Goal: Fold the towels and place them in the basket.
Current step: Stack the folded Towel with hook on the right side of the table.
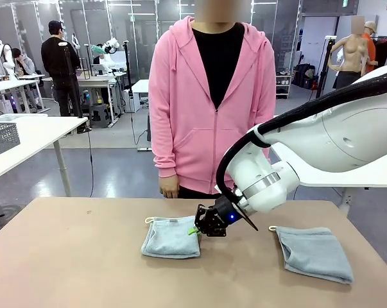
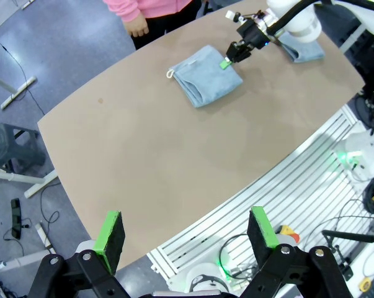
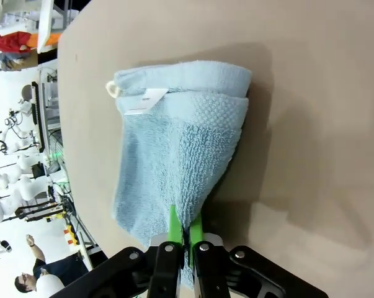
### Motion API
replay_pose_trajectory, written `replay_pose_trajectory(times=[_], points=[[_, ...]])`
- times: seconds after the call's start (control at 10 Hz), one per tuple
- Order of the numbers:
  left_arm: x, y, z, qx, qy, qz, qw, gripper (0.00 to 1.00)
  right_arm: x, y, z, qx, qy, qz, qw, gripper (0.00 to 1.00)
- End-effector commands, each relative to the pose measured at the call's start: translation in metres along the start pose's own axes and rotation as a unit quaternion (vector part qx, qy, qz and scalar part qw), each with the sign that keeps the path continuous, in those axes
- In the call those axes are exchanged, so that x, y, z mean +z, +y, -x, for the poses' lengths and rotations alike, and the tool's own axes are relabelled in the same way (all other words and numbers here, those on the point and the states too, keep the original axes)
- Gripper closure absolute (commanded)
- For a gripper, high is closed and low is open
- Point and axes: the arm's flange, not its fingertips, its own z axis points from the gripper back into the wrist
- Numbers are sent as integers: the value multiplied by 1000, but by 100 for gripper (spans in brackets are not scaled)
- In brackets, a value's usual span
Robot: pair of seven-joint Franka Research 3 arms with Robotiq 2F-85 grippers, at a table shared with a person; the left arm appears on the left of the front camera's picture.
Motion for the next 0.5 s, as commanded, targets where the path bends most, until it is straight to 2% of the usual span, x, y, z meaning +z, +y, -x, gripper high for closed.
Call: replay_pose_trajectory(times=[0.0,0.3,0.4], points=[[-1,0,-1,-3,-5,1,1000,0,50,34,16,56,-17,27,998,95],[-1,0,-1,-3,-5,1,1000,0,120,63,33,109,-50,103,987,95],[-1,0,-1,-3,-5,1,1000,0,146,68,39,127,-45,133,982,95]])
